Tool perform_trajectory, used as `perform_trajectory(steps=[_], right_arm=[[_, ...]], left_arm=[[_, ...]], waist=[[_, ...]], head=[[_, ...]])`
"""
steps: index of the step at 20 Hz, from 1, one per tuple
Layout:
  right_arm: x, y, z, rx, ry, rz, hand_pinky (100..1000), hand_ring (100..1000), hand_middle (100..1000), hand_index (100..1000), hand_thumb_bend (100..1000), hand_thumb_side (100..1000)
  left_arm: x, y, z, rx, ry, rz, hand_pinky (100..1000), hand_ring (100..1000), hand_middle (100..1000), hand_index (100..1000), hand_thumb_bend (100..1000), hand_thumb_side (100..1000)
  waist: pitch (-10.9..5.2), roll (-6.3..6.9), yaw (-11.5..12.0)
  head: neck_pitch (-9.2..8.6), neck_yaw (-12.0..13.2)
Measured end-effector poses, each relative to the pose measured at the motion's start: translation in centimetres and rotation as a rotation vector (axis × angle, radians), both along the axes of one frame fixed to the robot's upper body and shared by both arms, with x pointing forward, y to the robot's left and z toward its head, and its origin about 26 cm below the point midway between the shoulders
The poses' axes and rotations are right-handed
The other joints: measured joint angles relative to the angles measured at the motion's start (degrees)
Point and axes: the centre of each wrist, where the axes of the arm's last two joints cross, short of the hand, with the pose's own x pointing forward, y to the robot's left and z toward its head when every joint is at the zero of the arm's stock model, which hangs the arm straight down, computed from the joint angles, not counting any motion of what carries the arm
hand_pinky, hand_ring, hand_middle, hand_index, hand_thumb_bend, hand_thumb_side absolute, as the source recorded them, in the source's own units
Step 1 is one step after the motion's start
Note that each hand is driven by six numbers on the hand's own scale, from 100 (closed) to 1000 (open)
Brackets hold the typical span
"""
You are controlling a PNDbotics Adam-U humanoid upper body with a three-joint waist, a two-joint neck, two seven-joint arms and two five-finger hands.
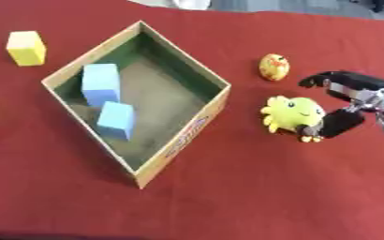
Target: Pick up objects on the table and place them in the box.
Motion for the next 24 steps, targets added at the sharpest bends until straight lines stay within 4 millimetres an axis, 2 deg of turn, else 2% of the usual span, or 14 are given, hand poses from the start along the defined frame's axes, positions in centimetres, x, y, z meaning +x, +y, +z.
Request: perform_trajectory(steps=[5,7,9,11,12,15,20,24], right_arm=[[0.9,-0.3,-0.9,0.000,0.034,0.001,946,958,887,947,427,307],[1.1,-0.4,-1.1,-0.002,0.042,0.001,940,949,832,927,430,295],[1.2,-0.5,-1.5,-0.003,0.048,0.002,934,935,738,894,410,266],[1.3,-0.5,-1.5,-0.003,0.041,0.007,916,908,656,837,378,216],[1.3,-0.5,-1.6,-0.002,0.034,0.008,904,887,620,803,331,179],[1.3,-0.5,-1.7,0.006,-0.003,0.003,880,846,579,762,238,100],[0.7,0.0,-1.6,0.041,-0.087,-0.012,848,792,532,706,103,100],[-0.1,0.7,-1.1,0.087,-0.133,-0.005,840,779,529,705,100,100]], left_arm=[[0.0,-0.1,-0.1,-0.007,0.004,-0.004,952,781,765,844,188,762],[0.0,-0.2,-0.1,-0.007,0.006,-0.007,951,781,765,844,188,762],[0.0,-0.2,-0.2,-0.007,0.007,-0.009,951,781,765,843,187,763],[0.0,-0.2,-0.2,-0.007,0.007,-0.009,952,782,765,843,186,764],[0.0,-0.2,-0.2,-0.007,0.007,-0.009,952,782,765,843,185,764],[0.0,-0.2,-0.2,-0.007,0.007,-0.010,952,782,765,843,184,765],[0.0,-0.2,-0.2,-0.006,0.008,-0.010,952,782,765,843,183,766],[0.0,-0.2,-0.2,-0.006,0.009,-0.010,952,782,766,843,183,765]], waist=[[0.10,0.00,0.09],[0.10,0.00,0.19],[0.10,0.01,0.28],[0.10,0.02,0.28],[0.10,0.02,0.27],[0.10,0.02,0.25],[0.10,0.02,0.10],[0.10,0.02,-0.02]], head=[[-0.02,-0.08],[-0.03,-0.09],[-0.06,-0.10],[-0.09,-0.10],[-0.09,-0.09],[-0.09,-0.04],[-0.09,0.08],[-0.10,0.29]])
